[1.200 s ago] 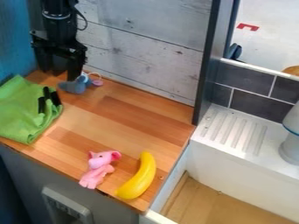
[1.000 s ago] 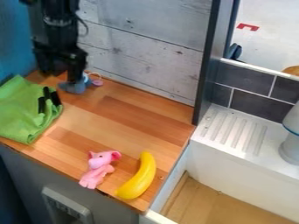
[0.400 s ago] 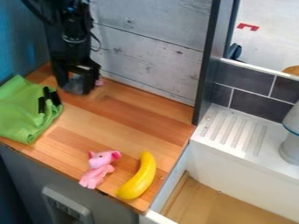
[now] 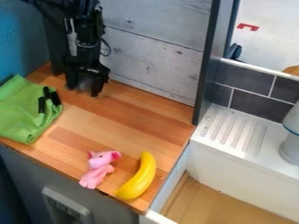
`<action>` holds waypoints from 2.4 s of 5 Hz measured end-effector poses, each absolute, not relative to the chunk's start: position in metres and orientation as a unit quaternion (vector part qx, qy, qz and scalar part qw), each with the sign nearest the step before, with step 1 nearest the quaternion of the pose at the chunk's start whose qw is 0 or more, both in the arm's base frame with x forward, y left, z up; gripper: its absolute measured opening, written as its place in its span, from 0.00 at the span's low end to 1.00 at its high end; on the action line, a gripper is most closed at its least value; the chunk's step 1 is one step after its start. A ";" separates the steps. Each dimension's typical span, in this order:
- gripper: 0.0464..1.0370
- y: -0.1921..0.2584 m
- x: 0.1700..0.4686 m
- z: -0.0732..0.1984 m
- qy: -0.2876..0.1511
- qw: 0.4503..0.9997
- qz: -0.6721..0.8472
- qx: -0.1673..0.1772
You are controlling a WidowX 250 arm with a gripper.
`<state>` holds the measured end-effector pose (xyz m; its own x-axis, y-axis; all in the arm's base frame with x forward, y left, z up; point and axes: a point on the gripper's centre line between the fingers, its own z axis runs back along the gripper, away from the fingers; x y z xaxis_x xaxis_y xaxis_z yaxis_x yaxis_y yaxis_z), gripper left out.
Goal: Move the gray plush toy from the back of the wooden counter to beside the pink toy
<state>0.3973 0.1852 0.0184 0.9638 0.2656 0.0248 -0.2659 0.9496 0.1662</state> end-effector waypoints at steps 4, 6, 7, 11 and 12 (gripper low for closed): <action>0.10 0.175 0.377 0.022 -0.008 0.985 0.147 0.090; 0.05 0.173 0.342 0.084 -0.062 0.977 0.178 0.100; 0.05 0.158 0.311 0.088 0.036 0.982 0.171 0.071; 0.05 0.120 0.243 0.047 0.242 0.962 0.124 0.008; 0.05 0.114 0.234 0.029 0.244 0.963 0.114 0.008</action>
